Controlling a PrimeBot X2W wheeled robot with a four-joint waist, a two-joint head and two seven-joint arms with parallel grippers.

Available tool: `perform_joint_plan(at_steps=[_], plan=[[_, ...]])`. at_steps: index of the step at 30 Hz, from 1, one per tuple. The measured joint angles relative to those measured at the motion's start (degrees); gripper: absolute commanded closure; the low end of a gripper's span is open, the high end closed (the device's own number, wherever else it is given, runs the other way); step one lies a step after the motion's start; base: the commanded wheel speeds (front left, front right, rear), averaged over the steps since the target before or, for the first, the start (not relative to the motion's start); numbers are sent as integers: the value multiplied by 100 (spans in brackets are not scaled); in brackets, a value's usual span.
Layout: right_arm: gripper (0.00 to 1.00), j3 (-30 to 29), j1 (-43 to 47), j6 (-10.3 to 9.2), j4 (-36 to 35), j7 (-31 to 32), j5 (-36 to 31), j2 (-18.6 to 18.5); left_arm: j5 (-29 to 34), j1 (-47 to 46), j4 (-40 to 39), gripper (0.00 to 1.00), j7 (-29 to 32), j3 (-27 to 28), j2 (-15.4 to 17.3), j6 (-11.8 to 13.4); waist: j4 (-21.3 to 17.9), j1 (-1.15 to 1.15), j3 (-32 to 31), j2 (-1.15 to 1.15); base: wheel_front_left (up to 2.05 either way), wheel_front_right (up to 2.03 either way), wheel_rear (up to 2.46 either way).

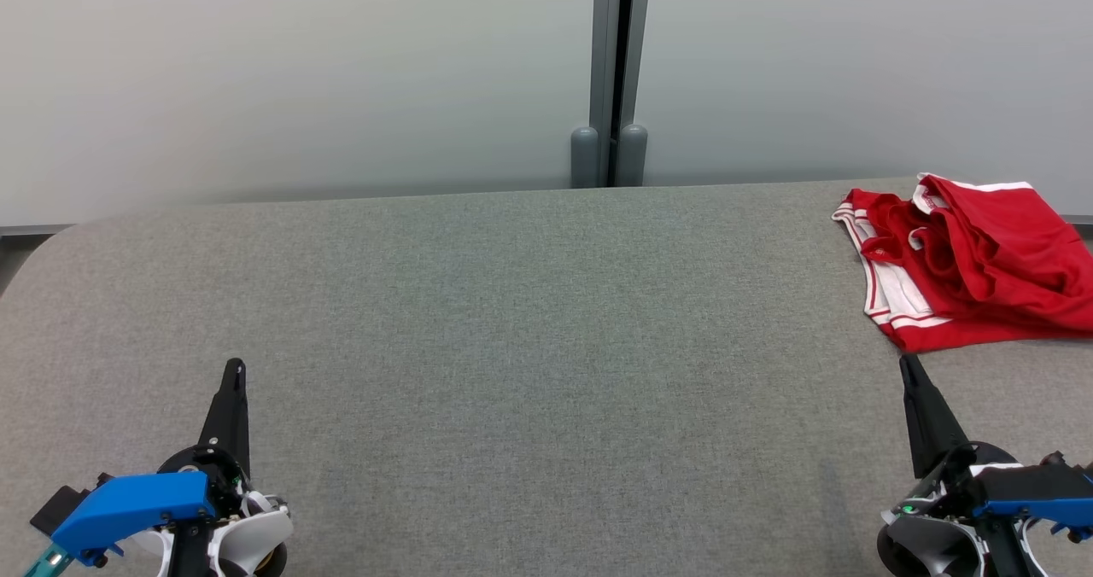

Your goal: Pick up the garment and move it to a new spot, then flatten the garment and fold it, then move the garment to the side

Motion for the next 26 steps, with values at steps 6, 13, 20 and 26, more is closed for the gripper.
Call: perform_joint_plan(at_steps=[6, 13, 20, 26], plan=[[100, 0, 0, 0, 0, 0, 0, 0, 0, 0, 0, 100, 0, 0, 0, 0, 0, 0, 0, 0, 0, 0, 0], [100, 0, 0, 0, 0, 0, 0, 0, 0, 0, 0, 100, 0, 0, 0, 0, 0, 0, 0, 0, 0, 0, 0], [100, 0, -1, 0, 0, 0, 0, 0, 0, 0, 0, 100, 0, 0, 0, 0, 0, 0, 0, 1, 0, 0, 0], [100, 0, -1, 0, 0, -1, 0, 0, 0, 0, 0, 100, 0, 0, 0, 0, 0, 0, 0, 1, 0, 0, 0]])
